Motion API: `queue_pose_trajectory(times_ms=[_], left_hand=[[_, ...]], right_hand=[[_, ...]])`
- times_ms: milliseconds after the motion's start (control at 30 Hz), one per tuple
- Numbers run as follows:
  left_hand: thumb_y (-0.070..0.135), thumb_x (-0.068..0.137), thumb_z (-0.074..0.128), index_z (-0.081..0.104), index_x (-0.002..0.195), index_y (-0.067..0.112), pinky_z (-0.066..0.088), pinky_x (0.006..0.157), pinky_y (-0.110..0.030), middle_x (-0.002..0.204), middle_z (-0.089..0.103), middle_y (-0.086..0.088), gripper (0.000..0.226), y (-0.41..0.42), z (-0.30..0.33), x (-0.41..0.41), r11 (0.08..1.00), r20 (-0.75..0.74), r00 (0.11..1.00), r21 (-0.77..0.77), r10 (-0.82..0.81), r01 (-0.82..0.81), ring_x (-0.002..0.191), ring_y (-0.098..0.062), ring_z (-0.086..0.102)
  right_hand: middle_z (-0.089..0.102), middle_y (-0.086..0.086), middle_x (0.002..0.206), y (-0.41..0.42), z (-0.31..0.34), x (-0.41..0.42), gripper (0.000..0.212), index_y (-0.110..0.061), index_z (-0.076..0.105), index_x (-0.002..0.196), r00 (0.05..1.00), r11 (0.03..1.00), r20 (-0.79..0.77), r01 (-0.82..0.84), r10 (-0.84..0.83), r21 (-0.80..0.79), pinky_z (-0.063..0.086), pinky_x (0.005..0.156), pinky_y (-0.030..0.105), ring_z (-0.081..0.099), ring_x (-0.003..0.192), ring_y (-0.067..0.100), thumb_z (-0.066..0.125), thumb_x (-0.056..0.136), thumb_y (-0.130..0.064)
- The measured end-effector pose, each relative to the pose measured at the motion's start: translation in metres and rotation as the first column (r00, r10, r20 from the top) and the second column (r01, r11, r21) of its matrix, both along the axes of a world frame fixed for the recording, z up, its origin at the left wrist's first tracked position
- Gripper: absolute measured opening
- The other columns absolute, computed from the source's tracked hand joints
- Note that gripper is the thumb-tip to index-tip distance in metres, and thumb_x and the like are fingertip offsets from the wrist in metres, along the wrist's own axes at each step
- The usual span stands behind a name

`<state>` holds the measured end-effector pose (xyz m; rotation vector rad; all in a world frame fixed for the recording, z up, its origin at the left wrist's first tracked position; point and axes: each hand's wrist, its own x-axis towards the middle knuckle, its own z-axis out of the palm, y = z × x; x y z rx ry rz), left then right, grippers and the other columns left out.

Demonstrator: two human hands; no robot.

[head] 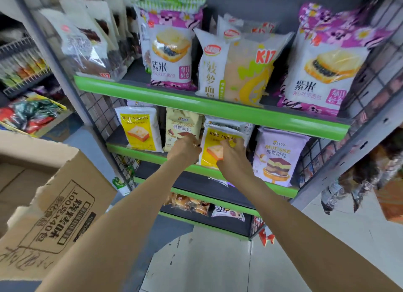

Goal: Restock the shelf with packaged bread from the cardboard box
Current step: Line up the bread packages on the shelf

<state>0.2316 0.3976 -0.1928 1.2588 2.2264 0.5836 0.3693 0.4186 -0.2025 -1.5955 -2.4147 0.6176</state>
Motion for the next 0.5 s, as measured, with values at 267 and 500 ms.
queue_pose_trajectory(times_ms=[267,500], left_hand=[[0.028,0.094,0.046,0.056,0.112,0.017,0.05,0.072,-0.033,0.104,0.066,-0.007,0.023,-0.05,0.097,-0.046,0.995,-0.26,0.963,0.081,0.076,-0.057,0.091,-0.029,0.064],[0.022,0.088,0.057,0.043,0.127,0.007,0.036,0.087,-0.037,0.128,0.049,-0.013,0.043,-0.039,0.151,-0.155,0.804,-0.261,0.866,0.549,0.426,-0.229,0.12,-0.032,0.045]], right_hand=[[0.068,0.006,0.106,-0.029,0.114,-0.053,0.025,-0.018,0.065,0.111,0.914,0.954,-0.275,-0.273,0.298,0.127,0.05,0.072,0.034,0.065,0.092,0.024,0.049,0.093,-0.013],[0.063,0.011,0.113,-0.001,0.172,-0.165,0.031,-0.011,0.054,0.124,0.805,0.924,-0.458,-0.291,0.376,0.246,0.049,0.086,0.032,0.061,0.098,0.021,0.053,0.093,-0.014]])
